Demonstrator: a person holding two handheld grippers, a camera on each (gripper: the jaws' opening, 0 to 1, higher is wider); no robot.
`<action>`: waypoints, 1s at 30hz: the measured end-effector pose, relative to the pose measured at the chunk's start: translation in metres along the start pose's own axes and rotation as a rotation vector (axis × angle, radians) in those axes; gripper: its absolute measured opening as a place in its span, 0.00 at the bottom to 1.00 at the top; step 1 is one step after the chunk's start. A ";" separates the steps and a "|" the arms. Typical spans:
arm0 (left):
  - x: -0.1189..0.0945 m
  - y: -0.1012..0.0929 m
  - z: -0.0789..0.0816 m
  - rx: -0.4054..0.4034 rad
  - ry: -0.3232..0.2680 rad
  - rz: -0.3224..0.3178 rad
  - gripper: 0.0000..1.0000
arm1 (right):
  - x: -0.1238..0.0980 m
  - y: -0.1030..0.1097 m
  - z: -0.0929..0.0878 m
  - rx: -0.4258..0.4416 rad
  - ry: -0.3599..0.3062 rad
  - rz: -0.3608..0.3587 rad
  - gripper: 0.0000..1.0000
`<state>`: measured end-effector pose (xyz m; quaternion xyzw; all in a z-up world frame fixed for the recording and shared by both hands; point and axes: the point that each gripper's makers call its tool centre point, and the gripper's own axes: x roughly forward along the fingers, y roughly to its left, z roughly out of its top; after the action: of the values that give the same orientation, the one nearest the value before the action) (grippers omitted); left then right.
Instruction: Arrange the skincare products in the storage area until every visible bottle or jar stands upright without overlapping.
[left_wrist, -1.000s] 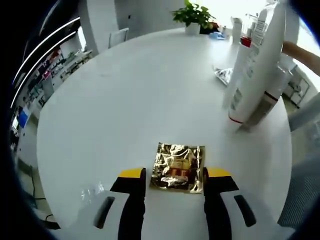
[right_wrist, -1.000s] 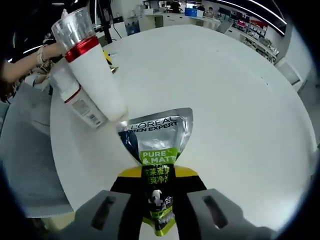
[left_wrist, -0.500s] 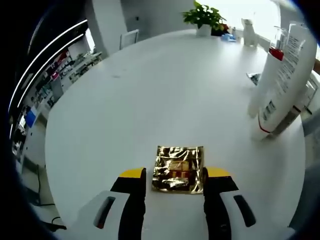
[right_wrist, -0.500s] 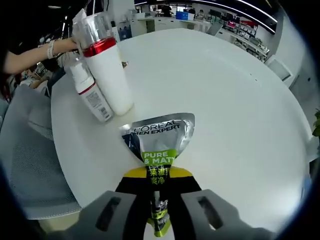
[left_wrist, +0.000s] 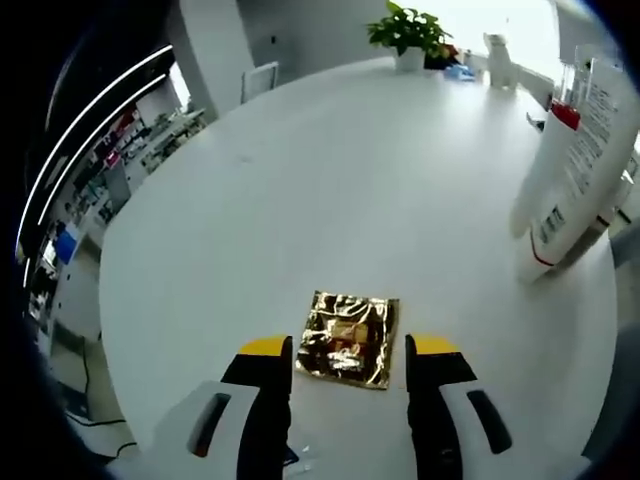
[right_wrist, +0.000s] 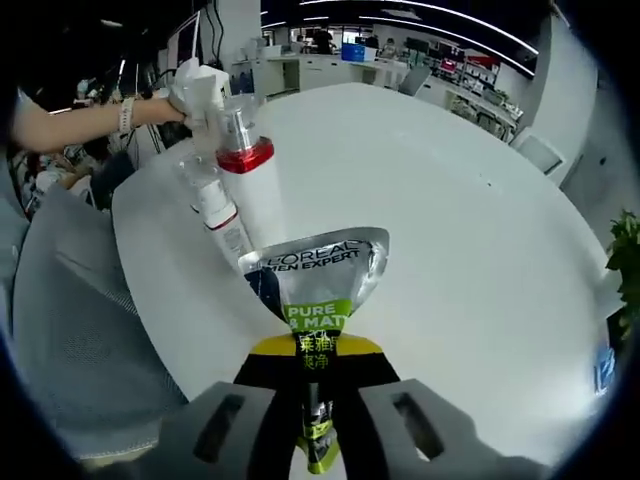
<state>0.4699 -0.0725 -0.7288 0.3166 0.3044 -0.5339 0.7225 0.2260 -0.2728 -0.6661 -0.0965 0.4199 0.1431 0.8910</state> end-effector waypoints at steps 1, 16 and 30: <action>-0.003 -0.003 0.001 -0.003 -0.005 -0.010 0.43 | -0.003 0.000 0.002 -0.001 -0.006 -0.007 0.09; -0.068 -0.045 0.024 -0.034 -0.124 -0.091 0.40 | -0.075 -0.005 0.069 -0.030 -0.203 -0.152 0.08; -0.134 -0.073 0.024 -0.072 -0.224 -0.127 0.27 | -0.100 0.045 0.139 -0.155 -0.363 -0.112 0.08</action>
<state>0.3693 -0.0306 -0.6192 0.2087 0.2601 -0.5992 0.7278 0.2503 -0.2073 -0.5036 -0.1607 0.2342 0.1401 0.9485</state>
